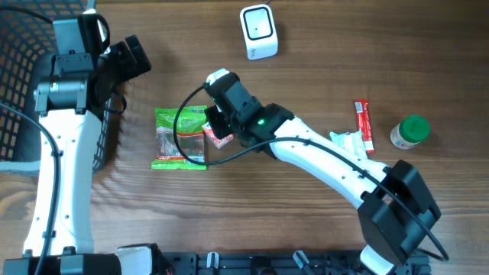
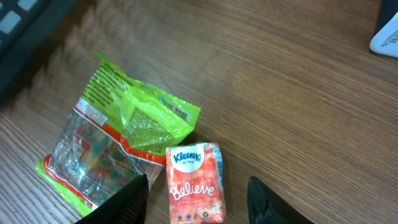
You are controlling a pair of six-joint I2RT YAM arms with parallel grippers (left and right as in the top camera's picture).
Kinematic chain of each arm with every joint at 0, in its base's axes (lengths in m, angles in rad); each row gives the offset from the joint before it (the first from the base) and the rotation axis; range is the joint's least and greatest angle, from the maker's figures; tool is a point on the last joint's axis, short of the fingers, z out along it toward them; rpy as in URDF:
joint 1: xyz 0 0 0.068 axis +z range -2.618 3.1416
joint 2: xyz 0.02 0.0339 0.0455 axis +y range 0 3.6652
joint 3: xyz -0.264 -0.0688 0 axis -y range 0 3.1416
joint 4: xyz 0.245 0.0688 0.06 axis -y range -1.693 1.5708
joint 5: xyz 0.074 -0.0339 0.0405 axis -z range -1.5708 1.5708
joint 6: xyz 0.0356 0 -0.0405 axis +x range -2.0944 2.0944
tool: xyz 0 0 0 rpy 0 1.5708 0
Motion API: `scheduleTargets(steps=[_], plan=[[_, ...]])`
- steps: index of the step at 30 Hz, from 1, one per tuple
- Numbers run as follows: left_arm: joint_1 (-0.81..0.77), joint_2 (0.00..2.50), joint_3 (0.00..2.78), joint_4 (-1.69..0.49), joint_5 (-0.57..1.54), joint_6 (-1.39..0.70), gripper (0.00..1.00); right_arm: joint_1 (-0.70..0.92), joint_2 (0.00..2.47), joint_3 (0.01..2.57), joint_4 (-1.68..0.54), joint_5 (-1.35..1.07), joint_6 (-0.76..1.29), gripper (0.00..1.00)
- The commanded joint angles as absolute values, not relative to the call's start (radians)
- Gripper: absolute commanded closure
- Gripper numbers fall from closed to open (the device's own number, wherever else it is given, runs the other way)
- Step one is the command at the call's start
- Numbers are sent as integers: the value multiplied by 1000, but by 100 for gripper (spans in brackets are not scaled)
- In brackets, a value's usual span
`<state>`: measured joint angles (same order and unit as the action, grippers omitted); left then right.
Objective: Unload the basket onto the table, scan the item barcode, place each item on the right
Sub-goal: 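Reach the right gripper to the red Kleenex tissue pack and grasp it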
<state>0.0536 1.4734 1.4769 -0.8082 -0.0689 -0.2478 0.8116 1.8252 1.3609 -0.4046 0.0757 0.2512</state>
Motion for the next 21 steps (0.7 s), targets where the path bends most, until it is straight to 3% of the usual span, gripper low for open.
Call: scheduleTargets(steps=[1, 4, 12, 17, 21], plan=[[57, 1466, 1485, -805, -72, -239, 0, 843, 1876, 1369, -397, 154, 235, 53], [57, 1466, 1485, -805, -72, -239, 0, 896, 1959, 1369, -337, 234, 131, 59], [57, 1466, 1485, -805, -72, -239, 0, 979, 2056, 1368, -314, 389, 157, 67], [57, 1466, 1485, -805, -72, -239, 0, 979, 2107, 1367, -317, 434, 158, 82], [57, 1466, 1485, -805, -72, -239, 0, 979, 2114, 1367, -322, 422, 159, 83]])
